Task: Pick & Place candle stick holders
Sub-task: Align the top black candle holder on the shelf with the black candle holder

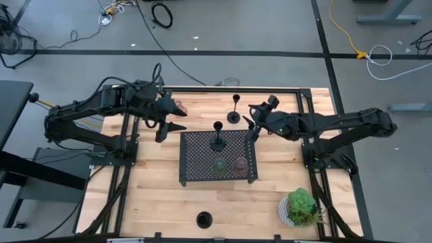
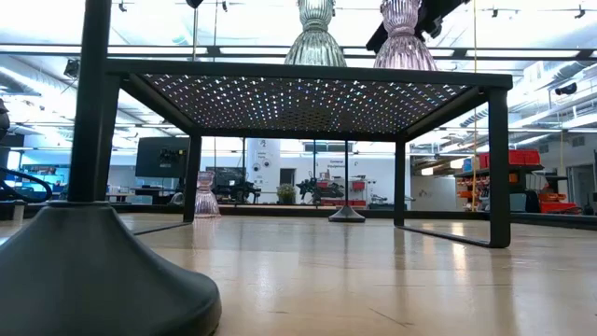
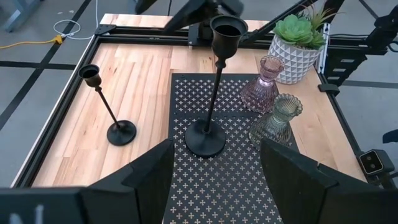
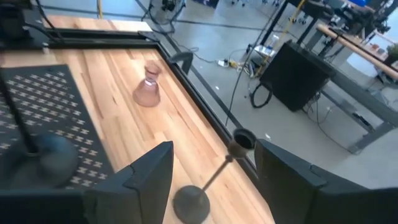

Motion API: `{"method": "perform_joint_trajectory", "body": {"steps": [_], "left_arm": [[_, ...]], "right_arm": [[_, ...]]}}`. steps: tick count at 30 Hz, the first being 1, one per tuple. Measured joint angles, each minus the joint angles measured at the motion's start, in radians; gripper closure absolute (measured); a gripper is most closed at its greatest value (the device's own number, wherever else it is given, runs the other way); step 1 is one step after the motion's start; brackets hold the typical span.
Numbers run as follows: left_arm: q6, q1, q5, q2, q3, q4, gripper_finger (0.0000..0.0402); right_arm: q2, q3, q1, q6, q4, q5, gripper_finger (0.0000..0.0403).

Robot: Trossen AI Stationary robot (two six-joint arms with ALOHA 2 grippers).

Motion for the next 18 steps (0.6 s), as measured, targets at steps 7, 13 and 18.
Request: {"method": "perform_joint_trajectory", "body": {"steps": [7, 13, 18], "left_arm": [[0.001, 0.000, 0.000, 0.000, 0.000, 0.000, 0.0161], [0.001, 0.000, 0.000, 0.000, 0.000, 0.001, 0.0161], [0.001, 0.000, 0.000, 0.000, 0.000, 0.001, 0.0161]], "right_arm": [[0.000, 0.000, -0.105, -0.002, -0.026, -0.112, 0.0179], [0.000, -0.017, -0.194, -0.026, -0.002, -0.224, 0.0179], [0.001, -0.078, -0.283, -0.029, 0.050, -0.320, 0.0179]]}}
